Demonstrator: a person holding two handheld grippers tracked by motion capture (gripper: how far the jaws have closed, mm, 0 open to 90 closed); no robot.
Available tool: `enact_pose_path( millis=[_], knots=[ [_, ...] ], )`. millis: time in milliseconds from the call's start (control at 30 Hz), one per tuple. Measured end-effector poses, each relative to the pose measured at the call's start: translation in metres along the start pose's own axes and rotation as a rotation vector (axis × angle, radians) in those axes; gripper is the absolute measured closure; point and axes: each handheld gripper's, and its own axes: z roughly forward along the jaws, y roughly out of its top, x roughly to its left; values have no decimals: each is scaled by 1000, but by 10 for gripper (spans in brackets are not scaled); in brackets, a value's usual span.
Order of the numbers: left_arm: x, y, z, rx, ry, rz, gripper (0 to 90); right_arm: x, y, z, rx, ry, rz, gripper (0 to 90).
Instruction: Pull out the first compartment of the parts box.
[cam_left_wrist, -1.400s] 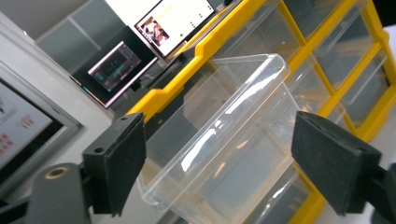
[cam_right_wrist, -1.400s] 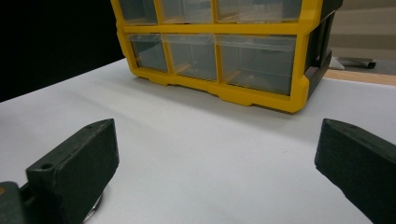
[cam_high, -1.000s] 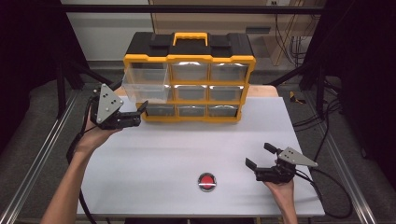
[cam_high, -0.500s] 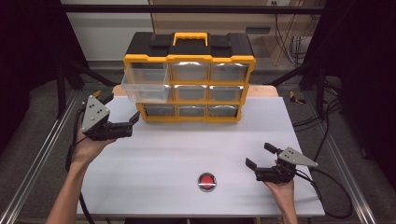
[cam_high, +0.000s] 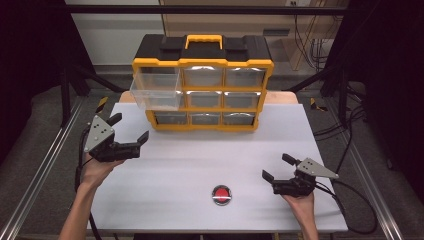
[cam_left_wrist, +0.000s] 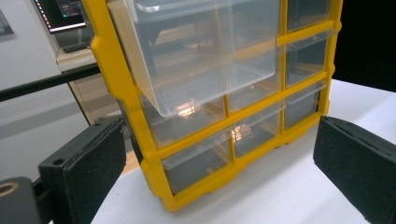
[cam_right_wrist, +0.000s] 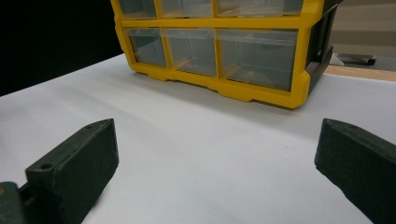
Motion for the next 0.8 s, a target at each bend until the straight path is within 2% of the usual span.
enact_pose_path(
  millis=[233,533,800],
  knots=[
    [-3,-13,-1,-5,-19,-28,14,0,0,-1,3,-1,2,5],
    [-13,-35,-2,20,-59,-75,14,0,0,0,4,0,-2,5],
    [-21,-47,1,65,-86,-74,14,0,0,-1,0,1,6,4]
  ],
)
